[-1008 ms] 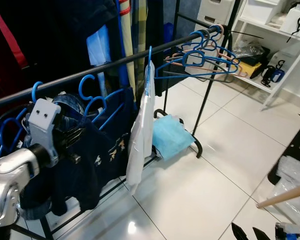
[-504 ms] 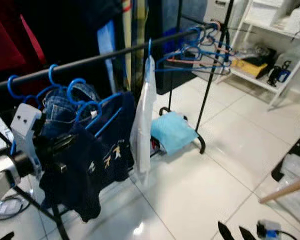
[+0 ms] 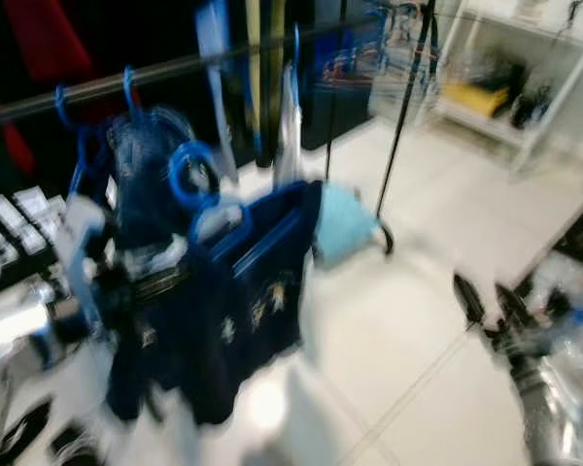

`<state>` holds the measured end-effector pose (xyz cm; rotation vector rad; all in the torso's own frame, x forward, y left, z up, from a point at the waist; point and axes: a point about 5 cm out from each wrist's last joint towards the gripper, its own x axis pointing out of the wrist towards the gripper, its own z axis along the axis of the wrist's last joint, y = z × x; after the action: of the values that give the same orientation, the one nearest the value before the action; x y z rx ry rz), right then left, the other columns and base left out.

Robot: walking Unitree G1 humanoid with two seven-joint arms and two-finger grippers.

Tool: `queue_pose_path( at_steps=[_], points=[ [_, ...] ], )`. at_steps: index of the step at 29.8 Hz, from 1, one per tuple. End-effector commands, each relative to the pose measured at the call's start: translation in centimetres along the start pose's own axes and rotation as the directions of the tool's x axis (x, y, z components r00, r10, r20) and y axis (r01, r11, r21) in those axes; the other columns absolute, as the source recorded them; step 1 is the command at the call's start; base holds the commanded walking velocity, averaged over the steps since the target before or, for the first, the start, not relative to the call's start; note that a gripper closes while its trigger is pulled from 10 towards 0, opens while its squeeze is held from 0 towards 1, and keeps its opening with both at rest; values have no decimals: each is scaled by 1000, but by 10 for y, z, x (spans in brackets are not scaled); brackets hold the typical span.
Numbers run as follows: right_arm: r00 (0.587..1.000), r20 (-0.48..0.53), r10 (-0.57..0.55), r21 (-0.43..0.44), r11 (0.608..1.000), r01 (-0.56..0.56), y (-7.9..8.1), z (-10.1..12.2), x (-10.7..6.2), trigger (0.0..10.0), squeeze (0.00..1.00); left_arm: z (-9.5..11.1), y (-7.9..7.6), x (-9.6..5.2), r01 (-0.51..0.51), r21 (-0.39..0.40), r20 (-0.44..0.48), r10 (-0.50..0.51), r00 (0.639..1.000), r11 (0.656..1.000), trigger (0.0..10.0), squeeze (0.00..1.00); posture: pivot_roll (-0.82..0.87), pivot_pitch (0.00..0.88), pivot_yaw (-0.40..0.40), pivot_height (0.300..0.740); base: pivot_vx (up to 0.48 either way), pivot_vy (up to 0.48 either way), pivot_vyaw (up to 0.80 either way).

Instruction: Hang hanger

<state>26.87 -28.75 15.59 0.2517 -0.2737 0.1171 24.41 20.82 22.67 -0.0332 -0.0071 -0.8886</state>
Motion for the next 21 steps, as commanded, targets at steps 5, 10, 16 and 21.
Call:
queue_pose_path(
  at_steps=[5,10,16,21],
  points=[
    [995,49,87,7,996,-88,19,17,7,10000,0,23,1,-5,62,69,54,-65,996,996,10000,0,-76,109,-10,740,0,0,0],
    [954,74,291,-9,957,-291,41,39,13,10000,0,41,-3,-4,162,124,66,-171,983,979,10000,0,-69,103,-10,740,0,0,0],
    [931,88,354,-15,935,-354,45,63,16,10000,0,57,-11,3,263,158,89,-279,956,952,10000,0,-78,95,-7,740,0,0,0],
    [893,42,449,20,893,-450,52,67,7,10000,0,61,-16,7,318,169,90,-336,938,933,10000,0,-79,89,-9,740,0,0,0]
  ],
)
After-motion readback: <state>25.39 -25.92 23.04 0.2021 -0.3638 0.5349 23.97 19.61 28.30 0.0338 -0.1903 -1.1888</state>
